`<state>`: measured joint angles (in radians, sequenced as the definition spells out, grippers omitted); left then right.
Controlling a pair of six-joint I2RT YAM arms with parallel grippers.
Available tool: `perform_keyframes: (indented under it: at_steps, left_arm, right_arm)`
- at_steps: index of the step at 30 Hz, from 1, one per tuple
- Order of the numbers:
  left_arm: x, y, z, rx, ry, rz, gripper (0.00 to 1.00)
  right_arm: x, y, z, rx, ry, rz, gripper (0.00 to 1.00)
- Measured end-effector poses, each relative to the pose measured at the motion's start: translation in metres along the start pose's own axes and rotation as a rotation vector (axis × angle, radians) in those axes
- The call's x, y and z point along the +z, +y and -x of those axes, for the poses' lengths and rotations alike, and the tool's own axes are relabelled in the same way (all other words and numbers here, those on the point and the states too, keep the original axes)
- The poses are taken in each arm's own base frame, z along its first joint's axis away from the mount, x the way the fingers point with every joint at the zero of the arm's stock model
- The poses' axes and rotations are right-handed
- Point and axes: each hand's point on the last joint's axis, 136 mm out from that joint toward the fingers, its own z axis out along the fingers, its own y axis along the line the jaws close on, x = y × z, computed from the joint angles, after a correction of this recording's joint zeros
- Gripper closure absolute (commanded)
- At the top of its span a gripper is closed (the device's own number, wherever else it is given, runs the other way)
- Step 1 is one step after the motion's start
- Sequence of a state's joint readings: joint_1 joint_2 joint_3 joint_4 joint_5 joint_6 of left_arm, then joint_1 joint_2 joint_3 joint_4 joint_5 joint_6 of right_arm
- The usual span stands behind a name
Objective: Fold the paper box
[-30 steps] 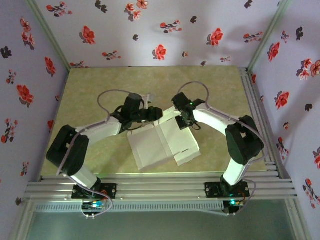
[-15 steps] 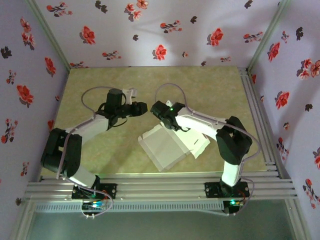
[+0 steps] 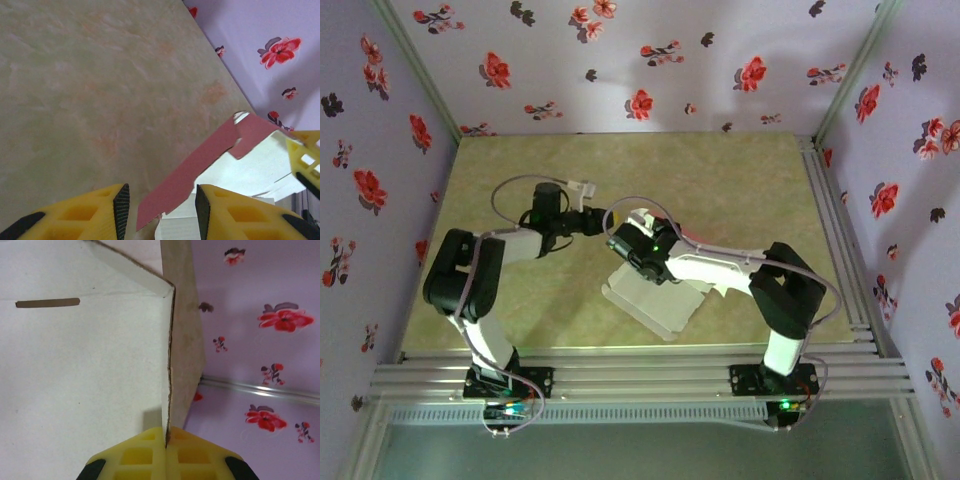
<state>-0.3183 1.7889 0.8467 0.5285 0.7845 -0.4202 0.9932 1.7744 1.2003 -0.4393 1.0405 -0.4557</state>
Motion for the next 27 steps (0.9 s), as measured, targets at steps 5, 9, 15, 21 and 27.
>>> perform_keyframes:
  at_steps: [5,9,15,21,27]
  left_arm:
    - [0.008,0.01,-0.011,-0.011,-0.001,-0.029,0.56]
    - [0.01,0.01,-0.013,-0.001,0.0,-0.045,0.56]
    - [0.013,0.014,-0.018,0.002,0.027,-0.041,0.56]
    - [0.016,0.017,-0.016,0.005,0.045,-0.031,0.55]
    - [0.022,0.009,-0.015,0.033,0.066,-0.044,0.53]
  right_arm:
    - [0.004,0.004,0.006,-0.013,-0.048,-0.034,0.96]
    - [0.005,0.005,0.011,-0.011,-0.072,-0.043,0.97]
    - [0.005,0.003,0.02,0.007,-0.106,-0.046,0.97]
    - [0.007,0.004,0.02,0.006,-0.113,-0.042,0.97]
    - [0.012,0.005,0.019,0.018,-0.114,-0.019,0.98]
